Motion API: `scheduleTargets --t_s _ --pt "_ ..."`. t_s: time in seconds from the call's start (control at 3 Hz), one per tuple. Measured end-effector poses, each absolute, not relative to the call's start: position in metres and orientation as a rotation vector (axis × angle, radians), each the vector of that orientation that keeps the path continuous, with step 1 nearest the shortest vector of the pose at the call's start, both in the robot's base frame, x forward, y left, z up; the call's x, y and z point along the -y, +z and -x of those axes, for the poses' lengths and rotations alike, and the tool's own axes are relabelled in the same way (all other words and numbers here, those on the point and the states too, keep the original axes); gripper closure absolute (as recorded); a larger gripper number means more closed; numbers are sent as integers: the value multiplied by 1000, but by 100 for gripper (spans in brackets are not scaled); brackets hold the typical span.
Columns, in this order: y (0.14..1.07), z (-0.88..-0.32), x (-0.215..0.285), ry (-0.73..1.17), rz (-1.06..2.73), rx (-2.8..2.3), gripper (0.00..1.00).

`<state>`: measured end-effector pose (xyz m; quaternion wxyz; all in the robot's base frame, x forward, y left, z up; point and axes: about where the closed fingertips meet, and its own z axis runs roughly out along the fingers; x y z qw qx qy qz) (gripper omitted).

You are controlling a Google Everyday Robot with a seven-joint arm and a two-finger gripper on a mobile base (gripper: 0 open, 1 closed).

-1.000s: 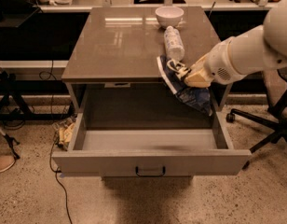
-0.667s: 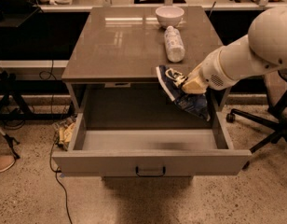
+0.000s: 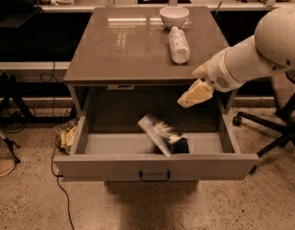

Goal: Place blue chip bag into top drawer

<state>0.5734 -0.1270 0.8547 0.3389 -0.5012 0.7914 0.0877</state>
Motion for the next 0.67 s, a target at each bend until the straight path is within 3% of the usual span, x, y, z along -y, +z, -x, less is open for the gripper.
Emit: scheduleTargets --t_s 0.33,0.67 --pt "855 -573 126 228 1307 -2060 0" --pt "862 -568 135 233 1303 -2047 0"
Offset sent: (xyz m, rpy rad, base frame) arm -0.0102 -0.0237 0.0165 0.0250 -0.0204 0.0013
